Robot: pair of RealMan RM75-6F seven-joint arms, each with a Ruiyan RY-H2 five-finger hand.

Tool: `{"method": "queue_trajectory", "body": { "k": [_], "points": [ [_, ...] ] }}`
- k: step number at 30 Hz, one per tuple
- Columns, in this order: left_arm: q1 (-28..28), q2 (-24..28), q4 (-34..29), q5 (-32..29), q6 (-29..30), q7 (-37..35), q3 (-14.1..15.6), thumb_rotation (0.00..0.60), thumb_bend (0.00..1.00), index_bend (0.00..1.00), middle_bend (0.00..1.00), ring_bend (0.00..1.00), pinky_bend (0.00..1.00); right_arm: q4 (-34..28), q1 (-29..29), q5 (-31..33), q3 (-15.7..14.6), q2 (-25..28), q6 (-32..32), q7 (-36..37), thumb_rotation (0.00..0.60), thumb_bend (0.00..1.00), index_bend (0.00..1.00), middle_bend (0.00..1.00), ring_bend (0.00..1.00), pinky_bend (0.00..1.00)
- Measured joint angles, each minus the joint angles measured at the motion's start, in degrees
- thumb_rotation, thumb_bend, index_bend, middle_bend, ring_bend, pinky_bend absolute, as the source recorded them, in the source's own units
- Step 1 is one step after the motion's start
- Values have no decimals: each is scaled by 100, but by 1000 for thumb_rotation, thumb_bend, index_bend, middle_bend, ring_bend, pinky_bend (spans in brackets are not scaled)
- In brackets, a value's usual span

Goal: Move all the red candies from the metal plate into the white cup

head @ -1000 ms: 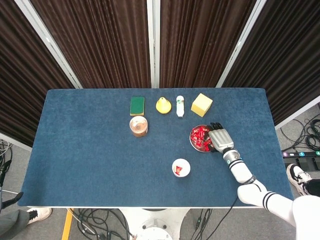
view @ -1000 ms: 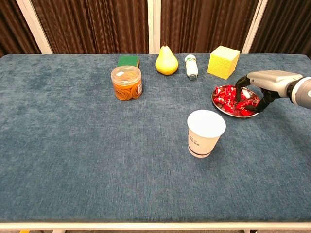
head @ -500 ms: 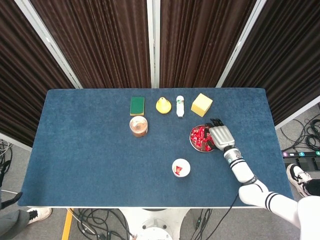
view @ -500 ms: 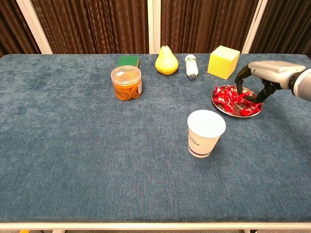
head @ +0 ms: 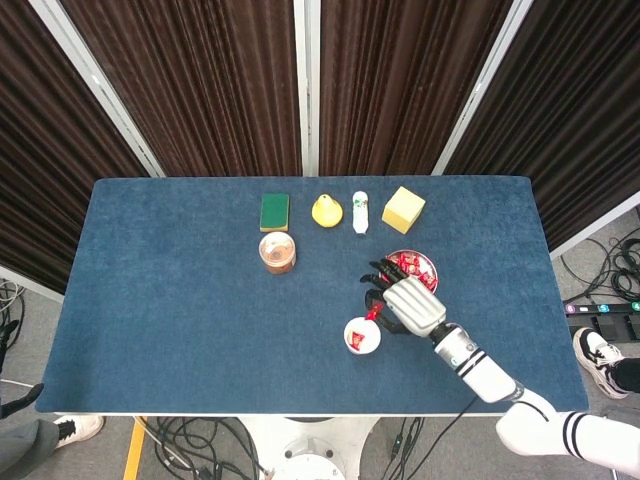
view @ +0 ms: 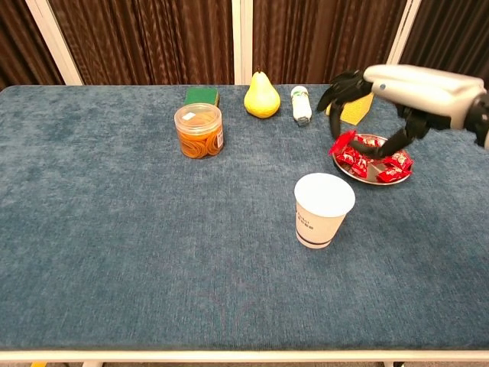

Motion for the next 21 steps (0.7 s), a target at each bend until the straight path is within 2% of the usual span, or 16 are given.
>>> {"method": "queue_trajectory", "body": {
  "k": [5,8,10,14,18,21],
  "points": [
    [28,-9,20,4,24,-31,13,600,70,176,110,84,147,-23,50,-78,-134,-130,-102,-104,600,402,580,182,0,0],
    [39,-17,37,-15,20,-49,15,600,69,176,110,84,147,46,83,-42,-157,-248,-186,-207,600,402,525,163,0,0],
    [42,-22,50,-17,16,-64,17,600,70,176,110,84,147,64,107,-20,-178,-306,-240,-276,600,363,463,149,0,0],
    [46,-34,80,-27,11,-87,12,600,70,176,110,84,147,50,122,4,-200,-330,-265,-377,600,191,394,140,0,0],
    [42,-44,109,-25,5,-109,5,600,69,176,110,84,147,9,92,55,-165,-266,-175,-390,600,157,336,132,0,0],
    [29,-48,118,-6,-2,-111,1,600,70,176,110,84,147,-8,42,140,-79,-191,-40,-371,600,156,333,132,0,0]
  ]
}}
